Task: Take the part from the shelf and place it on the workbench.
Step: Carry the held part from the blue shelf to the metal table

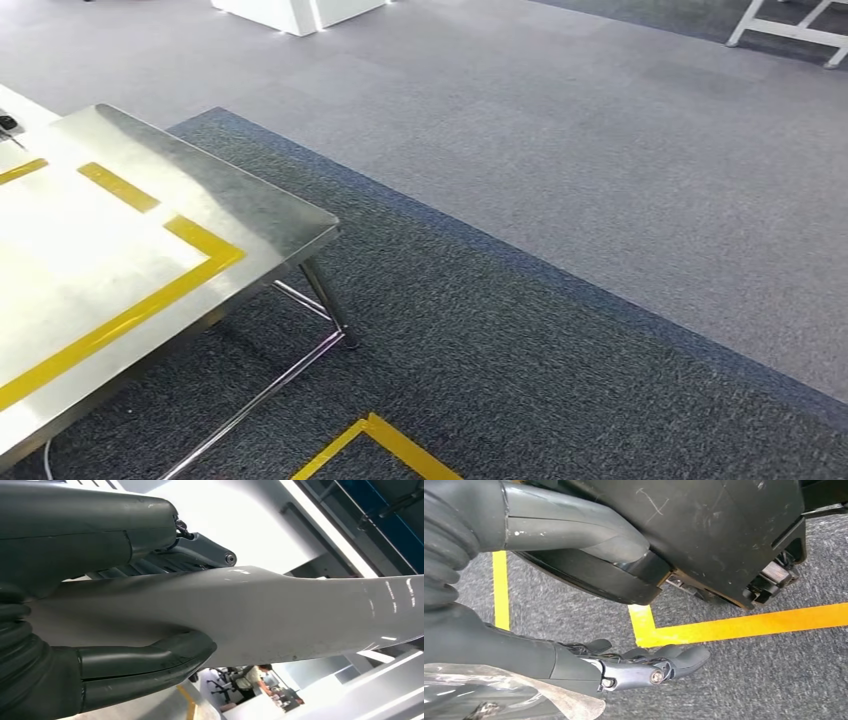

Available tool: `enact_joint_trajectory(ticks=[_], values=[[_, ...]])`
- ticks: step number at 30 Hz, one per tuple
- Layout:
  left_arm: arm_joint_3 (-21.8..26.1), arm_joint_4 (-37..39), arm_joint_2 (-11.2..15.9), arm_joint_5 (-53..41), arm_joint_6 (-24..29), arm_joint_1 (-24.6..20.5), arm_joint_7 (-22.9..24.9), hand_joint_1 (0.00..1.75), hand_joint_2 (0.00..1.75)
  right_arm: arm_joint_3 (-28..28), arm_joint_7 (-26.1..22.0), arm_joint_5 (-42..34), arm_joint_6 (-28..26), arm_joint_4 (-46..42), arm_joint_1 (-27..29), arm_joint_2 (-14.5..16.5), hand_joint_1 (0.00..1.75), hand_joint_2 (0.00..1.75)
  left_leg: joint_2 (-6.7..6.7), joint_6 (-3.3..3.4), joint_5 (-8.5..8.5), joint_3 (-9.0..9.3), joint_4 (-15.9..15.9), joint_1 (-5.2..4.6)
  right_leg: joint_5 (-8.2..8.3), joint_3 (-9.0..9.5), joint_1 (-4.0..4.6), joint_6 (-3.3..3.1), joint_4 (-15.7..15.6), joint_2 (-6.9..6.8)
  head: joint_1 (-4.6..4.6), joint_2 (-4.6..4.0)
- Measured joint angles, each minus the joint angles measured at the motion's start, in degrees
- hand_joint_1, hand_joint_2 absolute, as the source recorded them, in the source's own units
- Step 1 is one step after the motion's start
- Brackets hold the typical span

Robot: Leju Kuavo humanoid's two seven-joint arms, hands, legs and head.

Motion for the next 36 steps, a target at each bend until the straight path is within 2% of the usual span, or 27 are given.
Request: enact_joint_trajectory(ticks=[2,3,4,6,7,8,10,12,13,14,15,16,17,18,19,21,22,23,25,27,28,29,30,32,34,35,36], values=[[0.22,0.02,-0.21,0.02,-0.34,-0.08,0.00,1.75,1.75,0.01,0.03,-0.04,-0.05,0.01,0.03,-0.01,0.00,1.75,2.66,0.47,2.31,3.63,-6.99,-0.46,-0.65,0.72,0.19,0.48,-0.06,-1.18,-0.05,0.00],[0.32,0.03,-0.33,0.01,-0.50,-0.10,0.01,1.75,1.75,0.01,0.05,-0.06,-0.08,0.02,0.04,-0.01,0.00,1.75,3.61,0.79,2.43,4.56,-8.85,-0.73,-0.93,1.04,0.34,0.75,-0.09,-1.76,-0.10,0.00],[0.45,0.04,-0.45,-0.01,-0.62,-0.09,0.02,1.75,1.75,0.02,0.07,-0.08,-0.13,0.02,0.03,-0.02,0.00,1.75,3.89,1.11,2.03,4.80,-9.44,-1.00,-1.10,1.29,0.47,1.02,-0.21,-2.35,-0.16,0.00],[0.73,0.04,-0.73,0.01,-0.76,0.03,0.10,1.75,1.75,0.02,0.09,-0.10,-0.20,0.02,-0.09,-0.04,0.00,1.75,2.65,1.86,2.16,4.77,-9.97,-0.94,-1.37,2.02,0.54,1.54,-0.54,-3.37,-0.24,0.00],[0.89,0.04,-0.89,0.03,-0.79,0.06,0.16,1.75,1.75,0.04,0.08,-0.10,-0.23,0.01,-0.13,-0.05,0.00,1.75,1.99,2.24,2.33,4.99,-10.37,-0.78,-1.77,2.20,0.51,1.81,-0.28,-2.74,-0.14,0.00],[0.98,0.04,-1.03,0.04,-0.81,0.02,0.23,1.75,1.75,0.06,0.06,-0.11,-0.25,0.01,-0.16,-0.07,0.00,1.75,1.35,2.62,2.50,5.22,-10.80,-0.59,-2.66,1.82,0.47,2.02,1.06,-1.39,0.02,0.00],[1.05,0.05,-1.26,0.05,-0.84,-0.08,0.45,1.75,1.75,0.10,-0.09,-0.17,-0.27,0.00,-0.16,-0.10,0.00,1.75,0.17,3.18,2.58,5.57,-11.20,-0.42,-5.64,-1.45,0.37,2.24,7.54,2.16,0.37,0.00],[1.14,0.06,-1.38,0.13,-0.83,-0.10,0.74,1.75,1.75,0.11,-0.22,-0.27,-0.32,0.00,-0.51,-0.13,0.00,1.75,-1.14,3.42,2.43,5.66,-11.18,-0.49,-7.65,-5.63,0.39,2.32,14.75,3.46,0.45,0.00],[1.18,0.06,-1.41,0.18,-0.82,-0.09,0.91,1.75,1.75,0.11,-0.25,-0.31,-0.34,0.00,-0.71,-0.14,0.00,1.75,-1.86,3.45,2.34,5.81,-11.17,-0.51,-7.09,-6.68,0.43,2.33,15.95,3.57,0.47,0.00],[1.22,0.06,-1.44,0.24,-0.82,-0.09,1.12,1.75,1.75,0.11,-0.20,-0.32,-0.37,0.00,-0.86,-0.14,0.00,1.75,-2.67,3.40,2.23,6.02,-11.15,-0.52,-5.33,-6.69,0.43,2.31,14.88,3.66,0.48,0.00],[1.26,0.06,-1.47,0.29,-0.82,-0.09,1.33,1.75,1.75,0.13,-0.15,-0.32,-0.37,0.00,-0.85,-0.14,0.00,1.75,-3.51,3.27,2.09,6.27,-11.11,-0.50,-2.70,-5.76,0.36,2.25,11.76,4.06,0.51,0.00],[1.31,0.06,-1.50,0.34,-0.81,-0.09,1.56,1.75,1.75,0.16,-0.11,-0.32,-0.37,0.00,-0.69,-0.14,0.00,1.75,-4.31,3.09,1.92,6.43,-11.06,-0.45,-0.37,-4.46,0.23,2.18,8.13,5.16,0.53,0.00],[1.36,0.07,-1.52,0.39,-0.81,-0.11,1.78,1.75,1.75,0.24,-0.10,-0.33,-0.37,-0.01,-0.49,-0.13,0.00,1.75,-5.11,2.84,1.74,6.46,-10.86,-0.47,1.16,-3.15,0.07,2.10,4.66,6.43,0.54,0.00],[1.41,0.07,-1.55,0.43,-0.80,-0.11,1.96,1.75,1.75,0.32,-0.09,-0.35,-0.37,-0.01,-0.34,-0.11,0.00,1.75,-5.78,2.54,1.65,6.27,-10.67,-0.46,1.62,-2.04,-0.01,1.98,2.22,7.51,0.52,0.00],[1.46,0.08,-1.57,0.43,-0.80,-0.10,2.15,1.75,1.75,0.40,-0.11,-0.38,-0.37,-0.02,-0.25,-0.10,0.00,1.75,-6.40,2.20,1.67,5.99,-10.56,-0.41,1.27,-1.41,-0.02,1.82,1.11,8.13,0.51,0.00],[1.57,0.08,-1.61,0.38,-0.78,-0.04,2.43,1.75,1.75,0.51,-0.12,-0.44,-0.37,-0.05,-0.30,0.01,0.00,1.75,-7.45,1.53,1.85,5.53,-10.49,-0.26,0.77,-0.70,0.01,1.31,0.18,7.32,0.50,0.00],[1.66,0.07,-1.62,0.34,-0.74,-0.02,2.50,1.75,1.75,0.53,-0.13,-0.44,-0.37,-0.08,-0.32,0.09,0.00,1.75,-6.90,1.20,1.67,5.36,-10.20,-0.28,0.86,-0.51,-0.07,1.01,-0.04,6.67,0.47,0.00],[1.73,0.07,-1.62,0.33,-0.69,-0.07,2.53,1.75,1.75,0.55,-0.11,-0.46,-0.38,-0.10,-0.30,0.16,0.00,1.75,-5.68,0.89,1.03,4.89,-9.13,-0.36,0.90,-0.26,-0.17,0.68,-0.26,5.94,0.31,0.00],[1.80,0.07,-1.61,0.35,-0.57,-0.18,2.61,1.75,1.75,0.56,-0.06,-0.53,-0.43,-0.10,-0.14,0.22,0.00,1.75,-2.37,0.26,-1.75,2.24,-3.53,-0.40,0.73,0.23,-0.22,0.12,-0.50,4.26,0.02,0.00],[1.81,0.08,-1.61,0.42,-0.40,-0.21,2.71,1.75,1.75,0.56,-0.03,-0.63,-0.50,-0.06,0.01,0.20,0.00,1.75,-1.17,-0.14,-4.27,-1.47,3.76,-0.14,0.29,0.62,-0.16,-0.11,-0.50,2.53,-0.08,0.00],[1.83,0.08,-1.61,0.44,-0.31,-0.18,2.74,1.75,1.75,0.56,-0.01,-0.65,-0.54,-0.04,0.03,0.20,0.00,1.75,-1.04,-0.23,-4.24,-2.44,5.54,-0.04,0.02,0.76,-0.15,-0.08,-0.50,1.74,-0.09,0.00],[1.84,0.08,-1.61,0.45,-0.23,-0.18,2.79,1.75,1.75,0.56,0.01,-0.66,-0.57,-0.03,0.01,0.19,0.00,1.75,-0.91,-0.24,-3.02,-2.31,5.02,0.01,-0.31,0.98,-0.15,-0.01,-0.50,1.00,-0.10,0.00],[1.86,0.08,-1.61,0.45,-0.16,-0.17,2.84,1.75,1.75,0.56,0.04,-0.66,-0.58,-0.02,0.00,0.19,0.00,1.75,-0.51,-0.15,-0.98,-1.08,2.30,0.02,-0.67,1.30,-0.15,0.06,-0.50,0.30,-0.09,0.00],[1.88,0.09,-1.61,0.29,-0.09,-0.22,3.07,1.75,1.75,0.57,0.09,-0.65,-0.61,-0.02,0.02,0.19,0.00,1.75,2.21,0.31,2.27,2.51,-5.23,-0.41,-1.46,2.19,0.06,0.36,-0.51,-0.95,-0.15,0.00],[1.92,0.10,-1.61,-0.03,-0.08,-0.33,3.41,1.75,1.75,0.58,0.13,-0.64,-0.67,0.01,0.07,0.19,0.00,1.75,4.42,1.02,2.67,4.22,-9.04,-0.98,-2.04,2.78,0.45,0.82,-0.58,-2.06,-0.18,0.00],[2.00,0.10,-1.61,-0.14,-0.08,-0.34,3.57,1.75,1.75,0.58,0.15,-0.63,-0.71,0.02,0.05,0.19,0.00,1.75,4.37,1.36,2.38,4.16,-9.24,-1.20,-2.20,2.94,0.62,1.06,-0.72,-2.67,-0.16,0.00],[2.13,0.10,-1.61,-0.20,-0.08,-0.32,3.64,1.75,1.75,0.59,0.17,-0.62,-0.75,0.02,-0.05,0.19,0.00,1.75,3.61,1.71,2.42,4.04,-9.39,-1.12,-2.31,3.35,0.68,1.30,-0.93,-3.31,-0.11,0.00]])
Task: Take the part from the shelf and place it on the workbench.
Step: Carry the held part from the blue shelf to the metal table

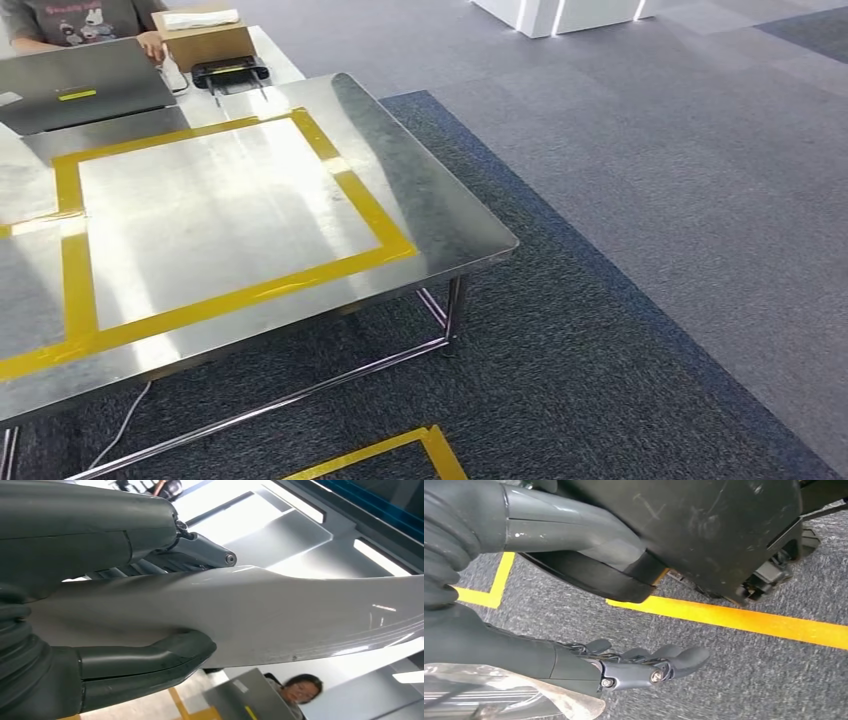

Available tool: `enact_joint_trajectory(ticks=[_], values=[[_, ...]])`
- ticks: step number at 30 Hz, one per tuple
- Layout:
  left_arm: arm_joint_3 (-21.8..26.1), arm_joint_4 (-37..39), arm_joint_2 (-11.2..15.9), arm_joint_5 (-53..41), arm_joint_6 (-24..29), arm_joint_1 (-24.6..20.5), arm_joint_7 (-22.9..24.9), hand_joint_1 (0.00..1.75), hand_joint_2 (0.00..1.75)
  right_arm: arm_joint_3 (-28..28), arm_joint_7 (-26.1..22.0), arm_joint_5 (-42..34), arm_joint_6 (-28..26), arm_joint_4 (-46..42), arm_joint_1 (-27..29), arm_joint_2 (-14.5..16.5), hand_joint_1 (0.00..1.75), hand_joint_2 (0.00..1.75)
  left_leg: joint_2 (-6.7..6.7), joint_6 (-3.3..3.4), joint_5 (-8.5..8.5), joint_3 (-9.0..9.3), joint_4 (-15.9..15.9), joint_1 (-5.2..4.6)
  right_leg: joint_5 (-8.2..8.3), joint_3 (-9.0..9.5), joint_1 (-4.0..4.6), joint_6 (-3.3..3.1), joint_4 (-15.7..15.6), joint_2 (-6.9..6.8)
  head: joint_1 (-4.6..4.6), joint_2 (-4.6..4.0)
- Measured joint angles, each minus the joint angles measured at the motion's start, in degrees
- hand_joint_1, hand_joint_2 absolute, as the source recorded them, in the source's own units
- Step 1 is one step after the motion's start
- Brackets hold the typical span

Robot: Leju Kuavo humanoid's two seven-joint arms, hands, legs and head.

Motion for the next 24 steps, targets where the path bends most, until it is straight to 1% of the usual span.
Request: enact_joint_trajectory(ticks=[1,2,3,4,5,6,7,8,9,10,11,12,13,14,15,16,17,18,19,20,21,22,23,24], values=[[0.14,0.00,-0.01,-0.01,0.01,0.05,0.03,1.75,1.75,0.01,0.02,0.04,-0.02,0.00,-0.11,-0.01,0.00,1.75,-0.71,0.31,0.10,0.04,-0.29,0.13,-0.29,0.24,0.00,0.27,0.00,0.15,0.10,0.00],[0.27,0.00,-0.02,-0.02,0.02,0.00,0.04,1.75,1.75,0.02,0.00,0.08,-0.02,0.00,-0.18,-0.01,0.00,1.75,-1.40,0.68,0.24,0.14,-0.58,0.31,-1.03,0.11,-0.03,0.50,0.76,1.18,0.21,0.00],[0.35,0.00,-0.03,-0.04,0.04,-0.10,0.03,1.75,1.75,0.04,-0.08,0.11,-0.03,0.00,-0.22,0.00,0.00,1.75,-2.08,1.04,0.37,0.27,-0.85,0.53,-2.28,-0.66,-0.08,0.68,2.70,2.75,0.38,0.00],[0.38,0.00,-0.05,-0.06,0.05,-0.18,0.03,1.75,1.75,0.07,-0.15,0.15,-0.03,0.00,-0.26,0.00,0.00,1.75,-2.67,1.30,0.42,0.36,-0.94,0.65,-3.95,-2.45,-0.16,0.75,5.98,4.67,0.59,0.00],[0.41,0.01,-0.06,-0.08,0.05,-0.30,0.03,1.75,1.75,0.08,-0.21,0.14,-0.03,0.01,-0.34,0.01,0.00,1.75,-3.33,1.49,0.40,0.37,-0.94,0.69,-5.64,-4.73,-0.17,0.78,10.10,5.97,0.70,0.00],[0.47,0.02,-0.07,-0.10,0.03,-0.37,0.03,1.75,1.75,0.09,-0.28,0.11,-0.03,0.01,-0.48,-0.01,0.00,1.75,-4.04,1.59,0.35,0.39,-0.93,0.68,-6.68,-7.01,-0.16,0.81,13.87,6.58,0.80,0.00],[0.54,0.03,-0.08,-0.10,-0.01,-0.41,0.04,1.75,1.75,0.09,-0.28,0.11,-0.03,0.01,-0.71,-0.03,0.00,1.75,-4.78,1.64,0.28,0.50,-0.92,0.66,-6.69,-8.70,-0.12,0.83,16.19,6.83,0.82,0.00],[0.61,0.03,-0.07,-0.11,-0.06,-0.49,0.05,1.75,1.75,0.11,-0.25,0.12,-0.03,0.01,-0.87,-0.04,0.00,1.75,-5.58,1.64,0.20,0.67,-0.91,0.66,-5.43,-9.37,-0.10,0.81,16.30,6.90,0.83,0.00],[0.67,0.04,-0.07,-0.13,-0.11,-0.59,0.06,1.75,1.75,0.16,-0.21,0.16,-0.03,0.01,-0.94,-0.05,0.00,1.75,-6.41,1.57,0.08,0.91,-0.88,0.67,-3.08,-8.94,-0.15,0.76,14.08,7.13,0.86,0.00],[0.71,0.04,-0.07,-0.14,-0.14,-0.74,0.07,1.75,1.75,0.22,-0.13,0.22,-0.03,0.01,-0.90,-0.04,0.00,1.75,-7.25,1.43,-0.05,1.15,-0.84,0.70,-0.38,-7.79,-0.25,0.70,10.37,7.73,0.87,0.00],[0.77,0.04,-0.07,-0.14,-0.16,-0.93,0.07,1.75,1.75,0.29,-0.08,0.28,-0.02,0.01,-0.73,-0.04,0.00,1.75,-8.04,1.20,-0.17,1.28,-0.75,0.67,1.54,-6.58,-0.38,0.66,6.86,8.90,0.89,0.00],[0.85,0.05,-0.06,-0.14,-0.17,-1.16,0.06,1.75,1.75,0.34,-0.07,0.33,-0.02,0.00,-0.56,-0.03,0.00,1.75,-8.82,0.93,-0.25,1.19,-0.58,0.65,2.62,-5.51,-0.50,0.57,4.00,10.03,0.87,0.00],[0.94,0.05,-0.06,-0.13,-0.19,-1.32,0.04,1.75,1.75,0.38,-0.08,0.37,-0.02,0.00,-0.46,-0.01,0.00,1.75,-9.46,0.60,-0.22,1.00,-0.48,0.68,2.87,-4.91,-0.55,0.44,2.43,10.82,0.87,0.00],[1.04,0.06,-0.06,-0.13,-0.22,-1.42,0.03,1.75,1.75,0.39,-0.09,0.39,-0.01,0.00,-0.45,0.02,0.00,1.75,-10.06,0.23,-0.08,0.76,-0.46,0.74,2.61,-4.59,-0.49,0.26,2.02,11.13,0.84,0.00],[1.13,0.07,-0.05,-0.12,-0.27,-1.48,0.02,1.75,1.75,0.39,-0.10,0.41,0.00,0.00,-0.49,0.06,0.00,1.75,-10.68,-0.12,0.09,0.50,-0.48,0.82,2.68,-4.32,-0.49,-0.03,1.70,10.70,0.85,0.00],[1.24,0.08,-0.04,-0.13,-0.33,-1.46,0.02,1.75,1.75,0.39,-0.10,0.43,0.02,0.00,-0.55,0.15,0.00,1.75,-10.96,-0.40,0.13,0.40,-0.46,0.88,2.84,-4.16,-0.57,-0.34,1.54,10.06,0.87,0.00],[1.36,0.08,-0.03,-0.15,-0.41,-1.47,0.05,1.75,1.75,0.39,-0.10,0.41,0.01,0.00,-0.59,0.22,0.00,1.75,-10.43,-0.70,-0.19,0.18,0.01,0.82,2.96,-3.93,-0.68,-0.70,1.35,9.45,0.73,0.00],[1.47,0.08,-0.02,-0.16,-0.53,-1.54,0.15,1.75,1.75,0.39,-0.10,0.37,-0.01,0.00,-0.58,0.29,0.00,1.75,-9.26,-0.98,-1.10,-0.49,1.45,0.73,3.06,-3.78,-0.82,-1.07,1.13,8.73,0.53,0.00],[1.57,0.09,-0.02,-0.18,-0.67,-1.61,0.30,1.75,1.75,0.39,-0.13,0.30,-0.03,0.01,-0.53,0.33,0.00,1.75,-7.65,-1.28,-2.60,-1.72,4.13,0.72,3.08,-3.68,-0.88,-1.38,0.97,8.01,0.32,0.00],[1.65,0.11,-0.02,-0.18,-0.85,-1.66,0.52,1.75,1.75,0.38,-0.17,0.18,-0.04,0.02,-0.45,0.32,0.00,1.75,-6.07,-1.60,-4.36,-3.45,7.68,0.75,3.02,-3.66,-0.83,-1.59,0.92,7.38,0.10,0.00],[1.71,0.15,-0.01,-0.19,-1.02,-1.69,0.75,1.75,1.75,0.38,-0.21,0.07,-0.04,0.03,-0.39,0.31,0.00,1.75,-5.17,-1.86,-5.90,-5.31,11.42,0.91,2.96,-3.68,-0.79,-1.72,0.93,6.73,0.04,0.00],[1.80,0.21,-0.01,-0.20,-1.14,-1.68,0.94,1.75,1.75,0.37,-0.24,-0.04,-0.03,0.05,-0.35,0.31,0.00,1.75,-4.74,-2.04,-6.66,-6.63,14.11,1.06,2.88,-3.69,-0.75,-1.76,0.94,6.23,0.04,0.00],[1.91,0.27,0.01,-0.22,-1.23,-1.67,1.07,1.75,1.75,0.37,-0.26,-0.15,-0.03,0.07,-0.37,0.31,0.00,1.75,-4.58,-2.13,-6.30,-7.00,14.86,1.19,2.80,-3.65,-0.74,-1.74,0.95,5.85,0.04,0.00],[2.05,0.31,0.04,-0.28,-1.30,-1.68,1.16,1.75,1.75,0.37,-0.26,-0.23,-0.02,0.08,-0.42,0.31,0.00,1.75,-4.51,-2.13,-4.88,-6.28,13.42,1.27,2.69,-3.51,-0.74,-1.67,0.96,5.56,0.03,0.00]])
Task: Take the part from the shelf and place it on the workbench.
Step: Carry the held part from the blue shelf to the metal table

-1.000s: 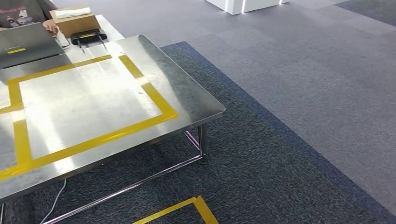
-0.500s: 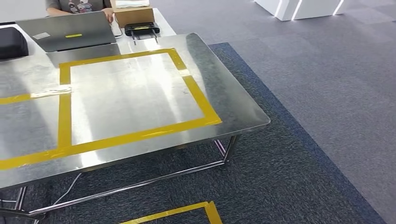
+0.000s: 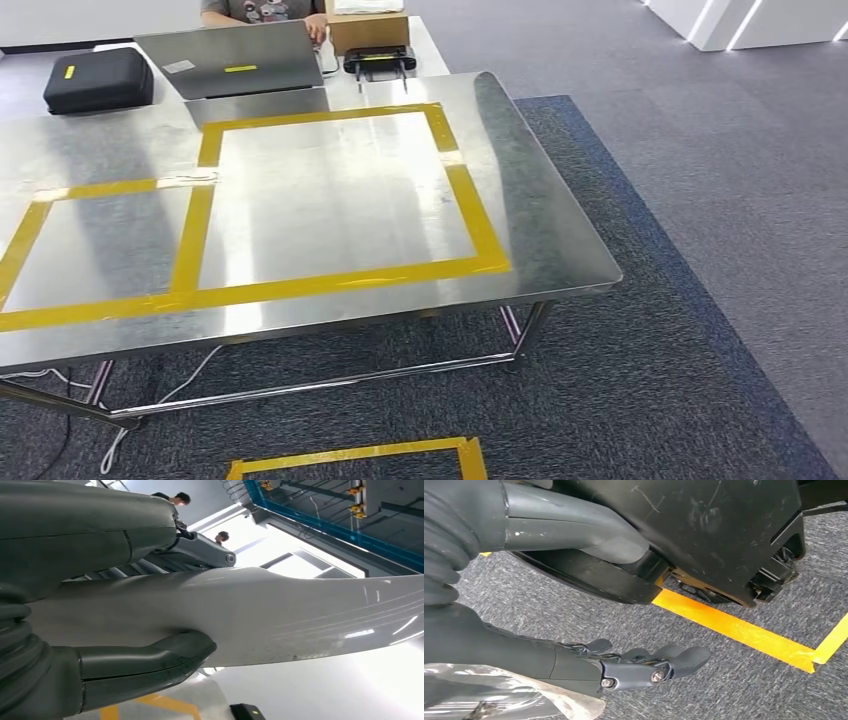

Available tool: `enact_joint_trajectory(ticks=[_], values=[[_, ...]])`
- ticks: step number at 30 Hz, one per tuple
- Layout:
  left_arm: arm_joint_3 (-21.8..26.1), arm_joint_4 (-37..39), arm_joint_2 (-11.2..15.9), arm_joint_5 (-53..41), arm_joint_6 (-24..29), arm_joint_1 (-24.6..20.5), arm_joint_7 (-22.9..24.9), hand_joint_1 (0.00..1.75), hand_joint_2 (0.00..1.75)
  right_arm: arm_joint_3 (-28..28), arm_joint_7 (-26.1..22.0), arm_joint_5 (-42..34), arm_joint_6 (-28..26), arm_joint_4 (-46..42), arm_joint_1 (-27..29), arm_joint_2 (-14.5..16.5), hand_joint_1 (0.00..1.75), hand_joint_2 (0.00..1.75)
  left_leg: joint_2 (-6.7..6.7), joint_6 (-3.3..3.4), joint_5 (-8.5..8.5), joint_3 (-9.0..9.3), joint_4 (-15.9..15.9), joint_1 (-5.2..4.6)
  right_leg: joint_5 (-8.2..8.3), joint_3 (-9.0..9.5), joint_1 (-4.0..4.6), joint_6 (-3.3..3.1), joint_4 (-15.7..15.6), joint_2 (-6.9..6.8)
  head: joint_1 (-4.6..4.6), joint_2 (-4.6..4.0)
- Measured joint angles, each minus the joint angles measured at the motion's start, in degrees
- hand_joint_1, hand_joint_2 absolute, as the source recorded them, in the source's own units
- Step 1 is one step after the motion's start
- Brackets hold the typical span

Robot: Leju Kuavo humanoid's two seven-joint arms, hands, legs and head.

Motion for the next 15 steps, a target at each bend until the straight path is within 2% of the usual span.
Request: enact_joint_trajectory(ticks=[2,3,4,5,8,15], values=[[0.34,0.07,0.11,-0.19,-0.14,-0.08,0.22,1.75,1.75,0.00,-0.02,-0.14,0.03,0.01,-0.06,0.00,0.00,1.75,0.35,0.32,3.81,3.69,-7.13,0.00,-0.32,0.35,0.02,0.30,-0.02,-0.29,0.01,0.00],[0.51,0.11,0.20,-0.32,-0.27,-0.19,0.48,1.75,1.75,0.00,-0.04,-0.19,0.04,0.01,-0.08,0.00,0.00,1.75,0.58,0.59,4.82,5.50,-10.66,-0.13,-0.56,0.42,0.13,0.58,0.01,-0.34,-0.03,0.00],[0.66,0.18,0.27,-0.45,-0.48,-0.35,0.85,1.75,1.75,-0.01,-0.06,-0.24,0.05,0.01,-0.08,0.00,0.00,1.75,0.80,0.82,5.16,6.70,-12.96,-0.25,-0.73,0.38,0.23,0.86,0.00,-0.40,0.00,0.00],[0.81,0.27,0.37,-0.67,-0.79,-0.55,1.39,1.75,1.75,-0.01,-0.07,-0.27,0.05,0.01,-0.08,-0.02,0.00,1.75,0.93,0.89,4.94,7.25,-14.05,-0.32,-0.89,0.27,0.38,0.84,0.00,-0.42,0.07,0.00],[1.40,0.70,0.91,-1.52,-1.80,-1.23,2.98,1.75,1.75,-0.02,-0.09,-0.32,0.05,0.04,-0.11,-0.09,0.00,1.75,0.80,0.82,4.88,7.38,-14.53,-0.29,-0.94,0.53,0.55,0.37,-0.31,-0.53,0.24,0.00],[3.32,3.00,4.23,-1.95,-5.28,-3.80,8.35,1.75,1.75,0.08,0.39,0.35,0.35,0.17,-0.41,-0.07,0.00,1.75,0.78,1.43,4.51,7.59,-14.53,-0.37,-0.71,1.13,0.50,1.20,-1.28,-0.52,0.24,0.00]])
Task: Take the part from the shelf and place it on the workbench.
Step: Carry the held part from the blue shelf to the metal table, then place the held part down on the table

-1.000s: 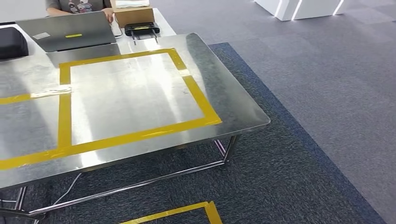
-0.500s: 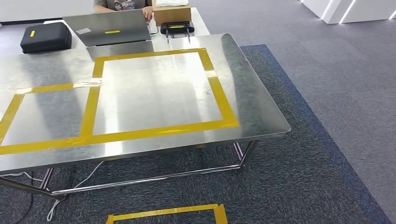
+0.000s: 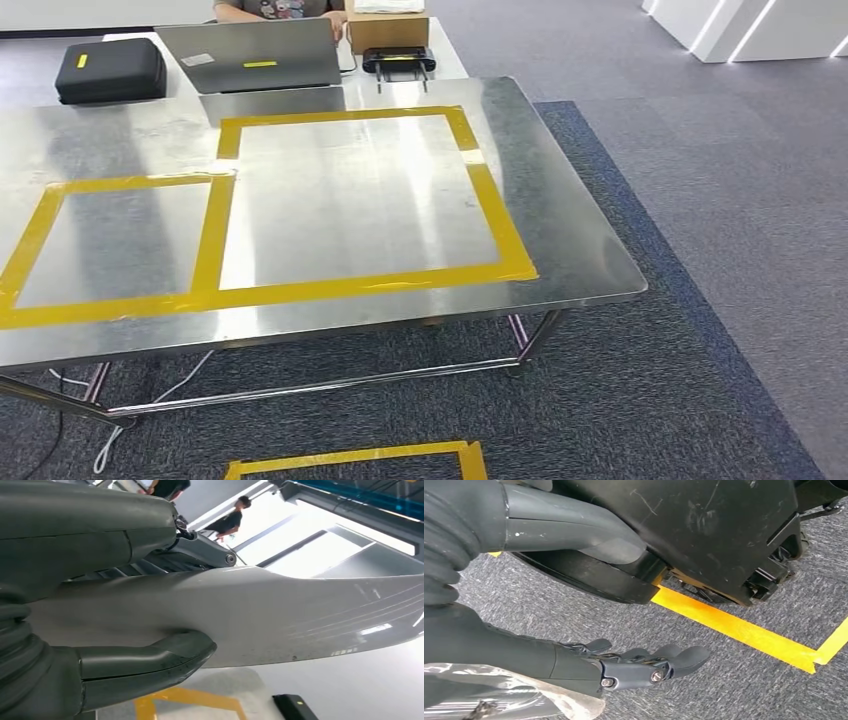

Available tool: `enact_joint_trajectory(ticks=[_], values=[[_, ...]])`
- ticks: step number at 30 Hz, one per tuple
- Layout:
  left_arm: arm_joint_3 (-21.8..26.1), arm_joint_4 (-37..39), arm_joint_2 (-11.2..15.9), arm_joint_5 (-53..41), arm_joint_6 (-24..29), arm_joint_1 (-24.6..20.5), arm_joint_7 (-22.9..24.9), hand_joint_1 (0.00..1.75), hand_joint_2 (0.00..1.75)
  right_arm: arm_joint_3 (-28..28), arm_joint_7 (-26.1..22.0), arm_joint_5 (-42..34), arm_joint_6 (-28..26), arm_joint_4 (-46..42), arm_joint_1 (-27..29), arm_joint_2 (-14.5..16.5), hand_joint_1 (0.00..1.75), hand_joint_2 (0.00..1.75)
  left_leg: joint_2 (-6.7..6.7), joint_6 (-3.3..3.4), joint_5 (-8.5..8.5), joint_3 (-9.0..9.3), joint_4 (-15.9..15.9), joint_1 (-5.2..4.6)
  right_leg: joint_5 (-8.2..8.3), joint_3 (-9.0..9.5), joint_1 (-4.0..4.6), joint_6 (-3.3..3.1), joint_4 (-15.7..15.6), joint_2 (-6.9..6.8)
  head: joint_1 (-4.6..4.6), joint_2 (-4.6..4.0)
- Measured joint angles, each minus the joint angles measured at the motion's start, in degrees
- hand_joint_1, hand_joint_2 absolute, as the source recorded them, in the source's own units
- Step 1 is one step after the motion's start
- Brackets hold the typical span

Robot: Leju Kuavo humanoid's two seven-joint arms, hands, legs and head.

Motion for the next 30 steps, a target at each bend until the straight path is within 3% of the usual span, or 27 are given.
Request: enact_joint_trajectory(ticks=[5,9,20,26,30], values=[[2.03,4.27,4.49,-0.65,-2.12,-3.77,4.21,1.75,1.75,1.51,0.87,2.58,4.47,0.04,-1.54,-1.14,0.00,1.75,0.00,0.10,0.00,0.02,0.01,-0.03,0.06,0.02,-0.05,0.34,-0.09,-0.01,-0.03,0.00],[2.61,9.70,10.00,-4.80,-2.21,-7.57,8.75,1.75,1.75,2.85,0.95,4.11,8.43,0.13,-3.06,-2.59,0.00,1.75,0.00,0.11,0.02,0.05,0.01,0.00,0.07,0.04,0.01,0.35,-0.07,-0.03,-0.03,0.00],[2.79,25.70,24.51,-13.57,-4.64,-17.00,19.41,1.75,1.75,3.86,2.75,6.42,9.80,0.31,-4.94,-3.04,0.00,1.75,0.00,0.09,0.05,0.05,-0.01,0.17,0.02,0.05,0.20,0.34,-0.01,-0.02,-0.04,0.00],[-1.08,35.45,31.56,-21.88,-7.90,-23.86,25.11,1.75,1.75,3.87,4.32,7.94,10.43,0.34,-5.91,-3.03,0.00,1.75,0.00,0.09,0.08,0.05,-0.01,0.20,0.02,0.04,0.21,0.34,-0.01,-0.08,-0.03,0.00],[-5.71,42.27,34.75,-28.01,-10.40,-29.79,27.49,1.75,1.75,3.86,4.79,9.01,10.74,0.34,-6.49,-3.03,0.00,1.75,-0.02,0.09,0.12,0.04,-0.01,0.19,0.07,0.19,0.20,0.35,-0.01,-0.06,-0.03,0.00]])
